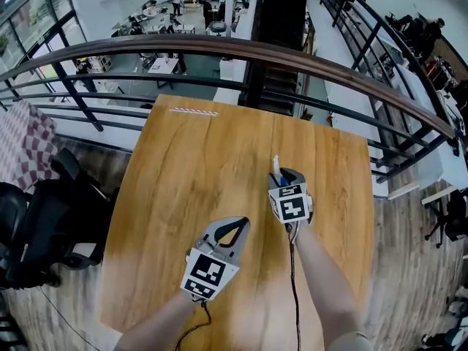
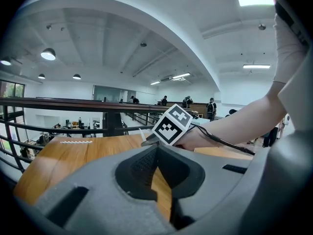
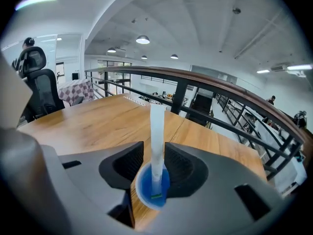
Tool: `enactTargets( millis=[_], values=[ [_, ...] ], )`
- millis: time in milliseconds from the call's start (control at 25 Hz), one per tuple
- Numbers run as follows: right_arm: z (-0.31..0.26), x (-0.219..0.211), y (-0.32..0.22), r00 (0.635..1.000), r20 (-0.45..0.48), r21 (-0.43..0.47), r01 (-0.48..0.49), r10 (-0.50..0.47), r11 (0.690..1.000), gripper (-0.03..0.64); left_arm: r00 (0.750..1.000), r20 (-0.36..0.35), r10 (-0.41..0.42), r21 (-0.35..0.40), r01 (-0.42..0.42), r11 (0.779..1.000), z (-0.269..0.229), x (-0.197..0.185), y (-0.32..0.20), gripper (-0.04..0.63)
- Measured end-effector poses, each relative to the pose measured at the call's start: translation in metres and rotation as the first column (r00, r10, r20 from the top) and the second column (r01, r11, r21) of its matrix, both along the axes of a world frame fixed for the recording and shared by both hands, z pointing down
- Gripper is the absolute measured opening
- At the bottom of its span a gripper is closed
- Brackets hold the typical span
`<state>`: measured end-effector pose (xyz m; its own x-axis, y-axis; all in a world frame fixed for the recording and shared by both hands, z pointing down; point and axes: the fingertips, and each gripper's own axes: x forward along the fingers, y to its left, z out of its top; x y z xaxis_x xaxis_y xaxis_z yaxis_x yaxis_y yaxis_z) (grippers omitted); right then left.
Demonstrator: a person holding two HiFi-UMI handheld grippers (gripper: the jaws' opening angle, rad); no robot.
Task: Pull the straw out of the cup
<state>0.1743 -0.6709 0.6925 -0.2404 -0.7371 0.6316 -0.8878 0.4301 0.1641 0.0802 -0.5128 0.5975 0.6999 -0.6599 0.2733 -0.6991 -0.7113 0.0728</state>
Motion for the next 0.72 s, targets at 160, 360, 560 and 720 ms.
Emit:
enactTargets(
  millis=[160, 360, 560, 720],
  values=[
    [0.005, -0.002, 0.001, 1.000, -0.031, 0.001, 0.003, -0.003, 1.000, 0.084, 1.000, 0.007, -0.004, -0.009, 0.004, 1.000, 0.003, -0.004, 0.002, 0.012],
    [-0.007, -0.002, 0.003, 1.000, 0.003, 0.042, -0.022, 0.022, 0.999, 0.054, 1.000, 0.016, -0.006, -0.007, 0.006, 1.000, 0.000, -0.007, 0.007, 0.012],
    [-0.036, 0.005, 0.008, 0.998, 0.048, 0.096, -0.048, 0.044, 0.994, 0.053, 1.000, 0.014, -0.009, 0.005, 0.009, 1.000, -0.010, -0.008, 0.010, 0.012],
    [-0.073, 0.003, 0.018, 0.997, 0.065, 0.145, -0.039, 0.030, 0.989, 0.052, 1.000, 0.001, -0.012, 0.025, 0.012, 1.000, -0.026, -0.010, 0.013, 0.012]
  ],
)
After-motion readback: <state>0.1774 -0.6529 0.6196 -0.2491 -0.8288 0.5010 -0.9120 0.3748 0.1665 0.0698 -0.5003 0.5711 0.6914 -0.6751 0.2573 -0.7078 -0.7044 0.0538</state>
